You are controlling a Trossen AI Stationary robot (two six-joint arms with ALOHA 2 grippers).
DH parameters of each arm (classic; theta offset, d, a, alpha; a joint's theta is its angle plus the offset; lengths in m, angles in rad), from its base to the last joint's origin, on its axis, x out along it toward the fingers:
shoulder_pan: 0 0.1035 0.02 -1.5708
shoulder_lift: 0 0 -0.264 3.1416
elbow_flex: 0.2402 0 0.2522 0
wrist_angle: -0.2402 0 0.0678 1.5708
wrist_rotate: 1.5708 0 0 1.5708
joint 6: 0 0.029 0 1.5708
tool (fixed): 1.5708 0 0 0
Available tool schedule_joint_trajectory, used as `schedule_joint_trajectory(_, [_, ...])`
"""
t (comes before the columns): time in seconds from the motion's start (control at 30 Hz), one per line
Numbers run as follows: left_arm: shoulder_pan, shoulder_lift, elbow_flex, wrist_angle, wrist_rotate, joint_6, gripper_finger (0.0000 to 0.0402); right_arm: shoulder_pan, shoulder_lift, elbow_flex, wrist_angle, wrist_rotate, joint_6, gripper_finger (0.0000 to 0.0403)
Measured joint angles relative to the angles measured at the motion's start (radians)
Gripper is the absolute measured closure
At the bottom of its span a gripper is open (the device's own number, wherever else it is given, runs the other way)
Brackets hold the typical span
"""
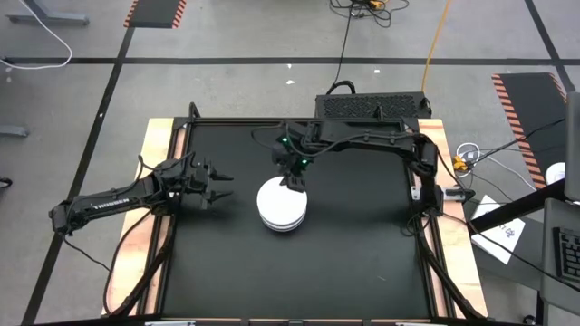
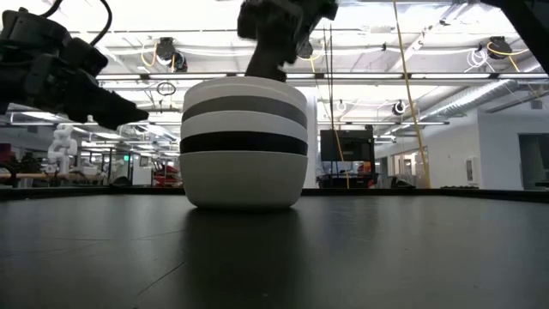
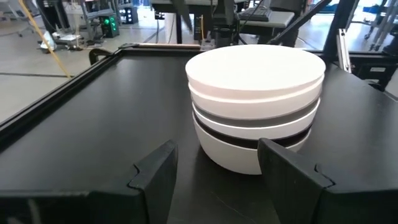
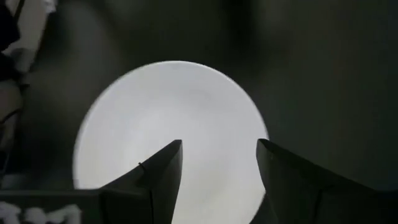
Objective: Nest bowls inside each other
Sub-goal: Stack the white bowl on top of the white bowl, then return to Home Position
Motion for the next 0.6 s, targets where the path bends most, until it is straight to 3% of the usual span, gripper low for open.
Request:
schedule_joint_trajectory(0.17, [0.0,-0.006,0.0,0.003,0.047,0.012,0.0179,0.022,-0.115,-0.077,0.058,0.0,-0.024,0.0204])
schedule_joint_trajectory(0.47, [0.0,-0.009,0.0,0.024,0.127,0.015,0.0179,-0.027,-0.551,-0.647,0.447,0.028,0.074,0.0204])
schedule_joint_trajectory(0.6, [0.0,-0.009,0.0,0.027,0.127,0.015,0.0179,-0.06,-0.755,-0.855,0.543,0.052,0.107,0.0204])
